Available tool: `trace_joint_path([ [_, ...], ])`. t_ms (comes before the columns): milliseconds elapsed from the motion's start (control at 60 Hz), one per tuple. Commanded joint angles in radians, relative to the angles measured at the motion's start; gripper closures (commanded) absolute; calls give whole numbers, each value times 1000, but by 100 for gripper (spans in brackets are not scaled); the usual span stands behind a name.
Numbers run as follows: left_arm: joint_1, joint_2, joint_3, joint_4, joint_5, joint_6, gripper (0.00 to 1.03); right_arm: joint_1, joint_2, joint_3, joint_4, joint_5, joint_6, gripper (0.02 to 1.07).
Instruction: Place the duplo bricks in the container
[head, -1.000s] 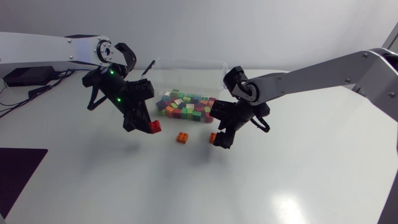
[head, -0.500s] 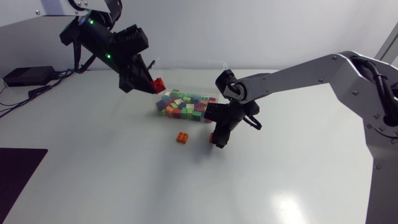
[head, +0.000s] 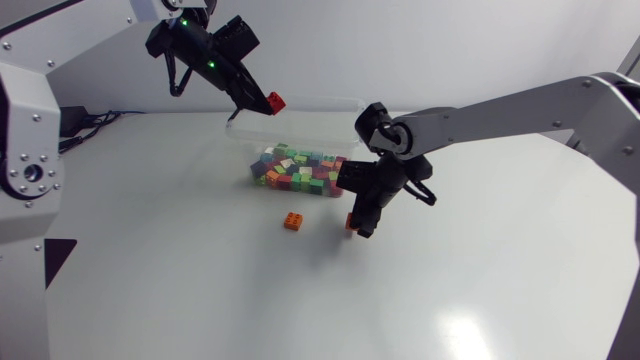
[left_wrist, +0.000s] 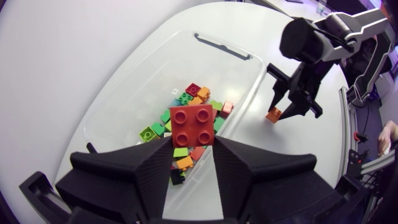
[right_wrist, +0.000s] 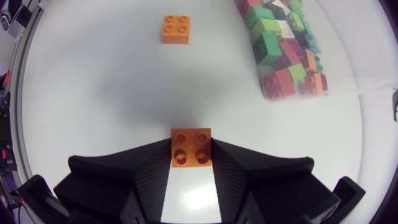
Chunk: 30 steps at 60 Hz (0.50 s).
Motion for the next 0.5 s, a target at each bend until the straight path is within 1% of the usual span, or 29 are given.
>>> trace_joint_path([
  [0,-2,92,127,-10,10,-69,75,-3,-81,-37,-25,2,-13,77],
  [100,-1,175,247,-17,0,-118,75,-2,-139,-43,-47,2,-3,77],
  [150,-6,213,305,-28,-25,-133,73,-2,-159,-43,-56,2,0,77],
  [167,-9,245,357,-56,-40,-138,66,-2,-174,-41,-61,2,3,77],
  [183,-12,257,377,-68,-46,-141,62,-2,-180,-41,-62,2,3,77],
  [200,-13,282,423,-100,-56,-147,53,-2,-189,-40,-67,2,4,77],
  [233,-19,328,512,-148,-73,-159,38,-2,-205,-37,-78,0,4,77],
  [250,-19,331,518,-151,-74,-161,36,-2,-206,-37,-79,0,4,77],
  [267,-22,380,621,-200,-83,-167,17,-2,-219,-35,-85,0,4,77],
  [283,-25,417,704,-235,-88,-172,8,-2,-226,-35,-88,0,4,77],
  [300,-27,454,778,-264,-99,-179,4,-2,-240,-32,-99,0,4,77],
  [317,-32,535,959,-292,-138,-224,4,-2,-245,-32,-104,0,4,77],
  [350,-38,563,1038,-318,-181,-234,4,0,-255,-30,-116,-2,4,77],
  [367,-39,557,1029,-326,-191,-242,4,0,-258,-32,-117,-2,4,77],
  [383,-39,524,991,-333,-195,-251,4,0,-266,-35,-117,-2,6,77],
  [400,-35,474,923,-313,-195,-268,4,0,-268,-37,-119,-2,6,77],
  [417,-29,414,824,-273,-198,-287,4,0,-269,-40,-124,-2,6,77],
  [433,-27,310,611,-201,-197,-291,4,1,-271,-44,-131,-2,6,77],
  [450,-30,242,488,-163,-197,-291,4,4,-271,-49,-137,-2,6,77],
  [467,-30,202,428,-137,-195,-294,4,6,-271,-53,-139,0,6,77],
  [483,-33,179,419,-137,-195,-308,4,7,-271,-60,-139,3,4,77],
])
